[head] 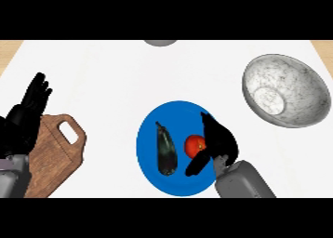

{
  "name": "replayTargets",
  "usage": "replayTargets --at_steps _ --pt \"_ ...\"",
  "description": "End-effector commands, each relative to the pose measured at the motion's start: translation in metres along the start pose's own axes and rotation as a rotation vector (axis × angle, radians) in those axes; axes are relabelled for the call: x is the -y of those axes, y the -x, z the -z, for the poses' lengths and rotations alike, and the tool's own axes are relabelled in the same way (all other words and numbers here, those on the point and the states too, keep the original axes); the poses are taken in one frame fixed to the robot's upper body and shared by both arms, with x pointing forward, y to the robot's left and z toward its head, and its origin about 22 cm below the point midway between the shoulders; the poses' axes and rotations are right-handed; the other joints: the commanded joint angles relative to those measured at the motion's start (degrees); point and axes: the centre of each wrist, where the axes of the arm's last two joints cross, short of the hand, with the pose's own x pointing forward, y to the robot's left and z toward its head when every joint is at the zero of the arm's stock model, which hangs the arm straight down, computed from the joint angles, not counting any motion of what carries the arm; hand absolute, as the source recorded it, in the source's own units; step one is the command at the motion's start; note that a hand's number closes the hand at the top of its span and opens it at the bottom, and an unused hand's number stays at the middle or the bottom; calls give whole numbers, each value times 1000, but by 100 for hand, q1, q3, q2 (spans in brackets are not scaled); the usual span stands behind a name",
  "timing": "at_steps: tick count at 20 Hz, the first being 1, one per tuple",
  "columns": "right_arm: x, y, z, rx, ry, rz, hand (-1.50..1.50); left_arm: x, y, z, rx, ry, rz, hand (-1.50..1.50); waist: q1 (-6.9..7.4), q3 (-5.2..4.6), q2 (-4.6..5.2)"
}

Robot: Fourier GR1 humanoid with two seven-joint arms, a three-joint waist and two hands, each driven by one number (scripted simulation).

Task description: Pick the tomato from the plate and place it in the bowl

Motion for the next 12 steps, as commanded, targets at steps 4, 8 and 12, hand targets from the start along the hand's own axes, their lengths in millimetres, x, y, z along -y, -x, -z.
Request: replayTargets --at_steps 4,8,12 --pt "-15 3 16 -3 -93 46 150 1 3 -14 4 6 7 0 32 2 -2" --pt "-5 -2 21 75 -58 22 150 -10 20 -13 6 0 -2 0 9 0 0" --pt "-12 -4 37 94 -45 49 150 17 -6 -3 4 -14 1 0 18 3 4"
